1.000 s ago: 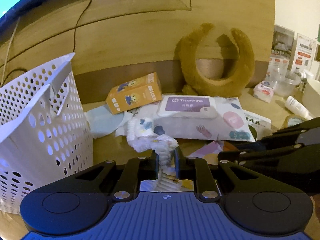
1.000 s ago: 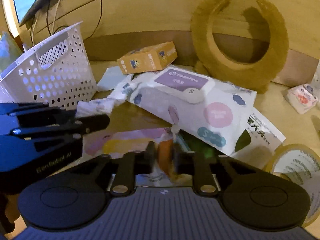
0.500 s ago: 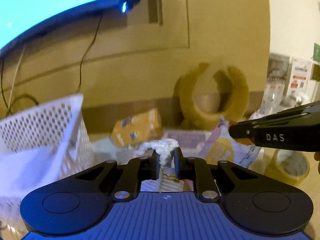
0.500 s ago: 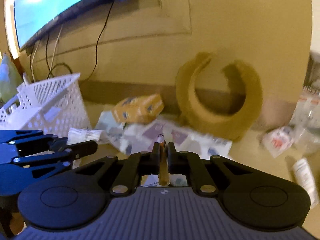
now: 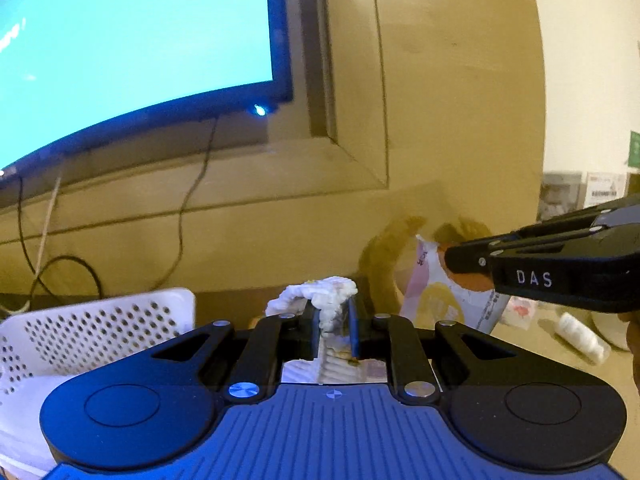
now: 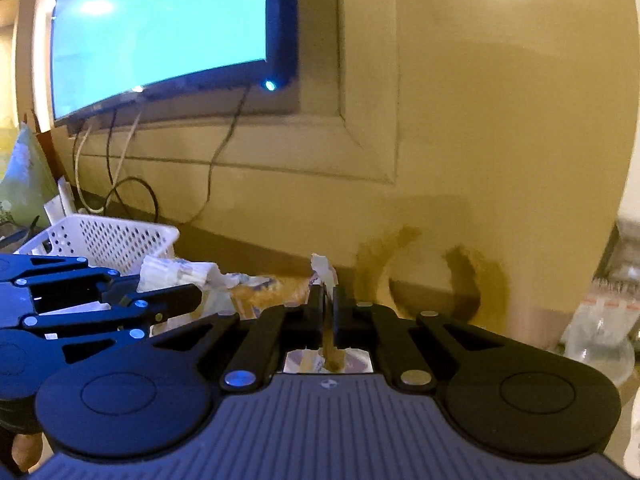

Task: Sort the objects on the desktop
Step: 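Carry the diaper in the left gripper and packet in the right over the basket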

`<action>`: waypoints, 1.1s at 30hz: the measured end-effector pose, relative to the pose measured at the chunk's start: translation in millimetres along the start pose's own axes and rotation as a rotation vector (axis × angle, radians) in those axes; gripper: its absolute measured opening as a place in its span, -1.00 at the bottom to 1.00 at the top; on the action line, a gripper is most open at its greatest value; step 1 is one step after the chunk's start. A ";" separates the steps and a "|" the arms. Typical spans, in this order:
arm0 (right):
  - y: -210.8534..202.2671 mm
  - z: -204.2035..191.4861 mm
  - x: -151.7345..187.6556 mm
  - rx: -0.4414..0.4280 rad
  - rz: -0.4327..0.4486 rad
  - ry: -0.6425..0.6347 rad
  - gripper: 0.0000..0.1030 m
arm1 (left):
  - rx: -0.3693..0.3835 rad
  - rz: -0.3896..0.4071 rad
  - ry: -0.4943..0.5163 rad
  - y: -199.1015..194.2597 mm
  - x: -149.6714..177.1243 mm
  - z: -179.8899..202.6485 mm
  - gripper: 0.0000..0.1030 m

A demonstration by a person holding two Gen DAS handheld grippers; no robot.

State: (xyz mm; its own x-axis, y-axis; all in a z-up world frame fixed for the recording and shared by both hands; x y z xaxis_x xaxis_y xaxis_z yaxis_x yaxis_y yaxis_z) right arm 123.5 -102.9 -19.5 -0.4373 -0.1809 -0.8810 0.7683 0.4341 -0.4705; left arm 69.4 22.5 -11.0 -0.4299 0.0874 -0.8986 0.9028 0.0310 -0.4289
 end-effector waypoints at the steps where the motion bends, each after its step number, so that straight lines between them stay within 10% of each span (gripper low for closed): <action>1: -1.5 -2.4 -6.2 0.000 0.012 -0.006 -0.91 | -0.007 0.006 0.000 -2.1 -3.8 -3.1 -0.78; 20: -10.3 -142.1 -117.9 -0.196 0.158 -0.164 -0.91 | -0.212 0.096 -0.053 -61.3 -54.2 -127.2 -0.78; 33: 37.9 -278.3 -122.9 -0.414 0.081 -0.162 -0.91 | -0.364 0.004 -0.079 -87.0 -6.2 -250.0 -0.74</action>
State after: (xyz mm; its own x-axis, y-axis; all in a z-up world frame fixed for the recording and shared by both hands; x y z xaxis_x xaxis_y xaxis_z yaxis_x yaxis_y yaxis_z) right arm 76.3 181.3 85.1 -0.2793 -0.2529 -0.9263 0.5306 0.7634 -0.3684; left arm -4.1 268.2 55.0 -0.4127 0.0119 -0.9108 0.8427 0.3845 -0.3768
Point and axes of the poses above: each gripper's, at about its wrist camera, not at the fingertips, and y roughly the way its jaws point, z to its right, x to its underside, the point moved 9 cm from there along y, roughly the way its jaws point, and after that the axes turned 1 degree about -z, right-handed, at the moved point
